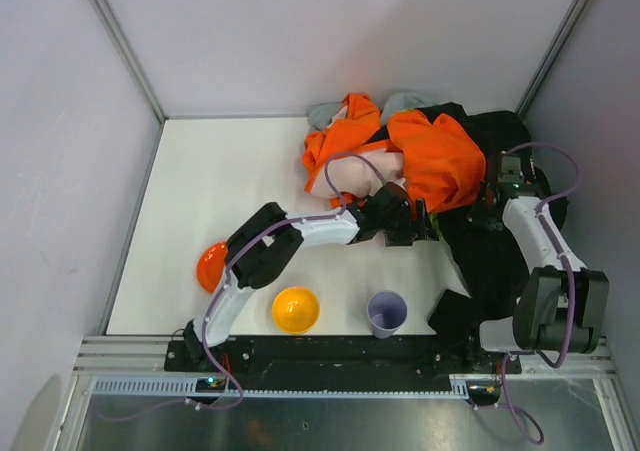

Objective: Pick out a specific cloth from the pile

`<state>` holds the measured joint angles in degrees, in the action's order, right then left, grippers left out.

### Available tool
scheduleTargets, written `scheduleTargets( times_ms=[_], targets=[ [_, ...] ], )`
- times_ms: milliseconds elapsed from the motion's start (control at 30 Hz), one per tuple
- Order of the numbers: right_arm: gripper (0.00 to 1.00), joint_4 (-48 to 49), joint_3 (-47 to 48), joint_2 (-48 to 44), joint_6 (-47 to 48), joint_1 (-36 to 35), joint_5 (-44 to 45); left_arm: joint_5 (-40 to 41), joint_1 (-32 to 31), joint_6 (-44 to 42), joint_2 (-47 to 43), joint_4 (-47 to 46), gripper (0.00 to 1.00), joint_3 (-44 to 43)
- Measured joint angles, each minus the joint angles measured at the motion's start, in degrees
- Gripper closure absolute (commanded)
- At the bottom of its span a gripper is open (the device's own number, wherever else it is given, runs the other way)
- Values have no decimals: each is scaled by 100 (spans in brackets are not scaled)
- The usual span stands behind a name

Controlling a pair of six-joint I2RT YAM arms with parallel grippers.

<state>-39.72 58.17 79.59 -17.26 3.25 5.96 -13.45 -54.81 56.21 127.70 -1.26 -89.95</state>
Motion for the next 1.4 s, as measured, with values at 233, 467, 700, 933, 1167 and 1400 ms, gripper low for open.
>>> scheduleTargets(
  times_ms=[233, 467, 700, 933, 1167, 1400],
  targets=[
    [100, 4, -9, -734, 0, 599, 17, 284, 2, 293, 330, -162, 16, -291],
    [100, -9, -9, -1117, 20, 765, -125, 693, 0, 555, 791, -153, 50, -938],
    [100, -39, -11, -1086, 22, 793, -260, 844, 0, 516, 1106, -114, 98, -1346],
    [100, -39, -11, -1045, 20, 905, -343, 741, 0, 31, 1001, 52, 99, -1357],
    [100, -35, -11, -1003, 4, 1163, -382, 529, 9, -824, 824, 1204, 99, -2345],
    [100, -28, -11, -1001, -46, 1353, -496, 376, -28, -1690, 472, 2273, 99, -3401]
  ],
)
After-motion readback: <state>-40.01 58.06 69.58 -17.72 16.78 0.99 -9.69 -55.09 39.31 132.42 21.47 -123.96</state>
